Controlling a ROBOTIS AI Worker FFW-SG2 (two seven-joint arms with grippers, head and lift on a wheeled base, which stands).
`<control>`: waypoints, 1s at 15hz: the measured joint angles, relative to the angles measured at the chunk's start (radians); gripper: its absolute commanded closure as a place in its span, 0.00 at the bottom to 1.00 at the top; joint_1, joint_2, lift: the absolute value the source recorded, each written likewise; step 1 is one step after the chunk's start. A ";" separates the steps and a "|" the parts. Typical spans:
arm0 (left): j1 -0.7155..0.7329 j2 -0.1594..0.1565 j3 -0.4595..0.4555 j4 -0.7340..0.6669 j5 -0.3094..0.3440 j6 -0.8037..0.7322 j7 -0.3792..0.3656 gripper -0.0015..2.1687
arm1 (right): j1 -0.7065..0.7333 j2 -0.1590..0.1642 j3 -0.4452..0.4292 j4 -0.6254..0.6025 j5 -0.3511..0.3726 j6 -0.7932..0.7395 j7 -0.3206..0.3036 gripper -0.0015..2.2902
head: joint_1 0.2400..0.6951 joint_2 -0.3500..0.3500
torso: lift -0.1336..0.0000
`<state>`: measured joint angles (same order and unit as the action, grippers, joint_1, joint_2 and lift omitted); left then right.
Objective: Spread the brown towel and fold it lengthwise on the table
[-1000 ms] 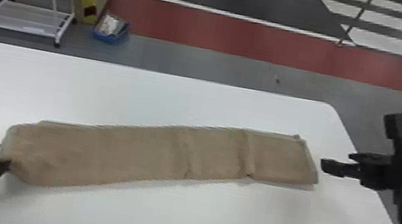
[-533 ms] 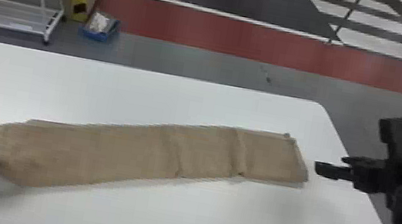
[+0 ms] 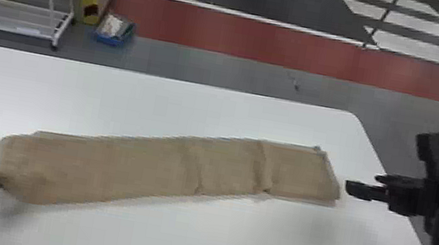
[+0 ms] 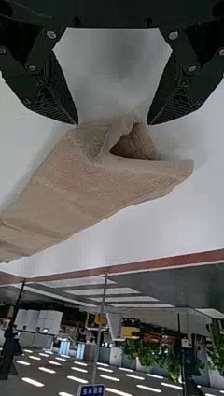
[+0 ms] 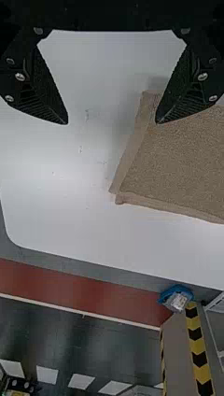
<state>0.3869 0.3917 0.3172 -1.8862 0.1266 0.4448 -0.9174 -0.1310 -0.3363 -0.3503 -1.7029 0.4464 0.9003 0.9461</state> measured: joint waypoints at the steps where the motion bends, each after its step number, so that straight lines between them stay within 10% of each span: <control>1: -0.002 -0.002 -0.005 0.006 0.002 0.003 0.005 0.19 | 0.000 0.000 0.000 0.000 0.000 0.000 0.000 0.10 | 1.00 0.23 | 0.07; 9: -0.035 -0.017 -0.038 0.052 0.024 -0.006 0.117 0.30 | 0.002 0.000 -0.002 -0.002 0.001 0.004 0.000 0.10 | 1.00 0.24 | 0.07; 13: -0.038 -0.015 -0.039 0.056 0.027 -0.009 0.099 0.78 | 0.002 0.000 -0.005 -0.001 0.000 0.002 0.000 0.10 | 1.00 0.23 | 0.07; 15: -0.039 0.004 -0.022 0.040 0.000 -0.008 0.037 0.80 | 0.003 0.000 -0.010 -0.001 0.000 -0.001 0.000 0.10 | 1.00 0.23 | 0.07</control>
<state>0.3483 0.3962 0.2952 -1.8458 0.1269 0.4367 -0.8807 -0.1276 -0.3360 -0.3598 -1.7042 0.4464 0.8998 0.9464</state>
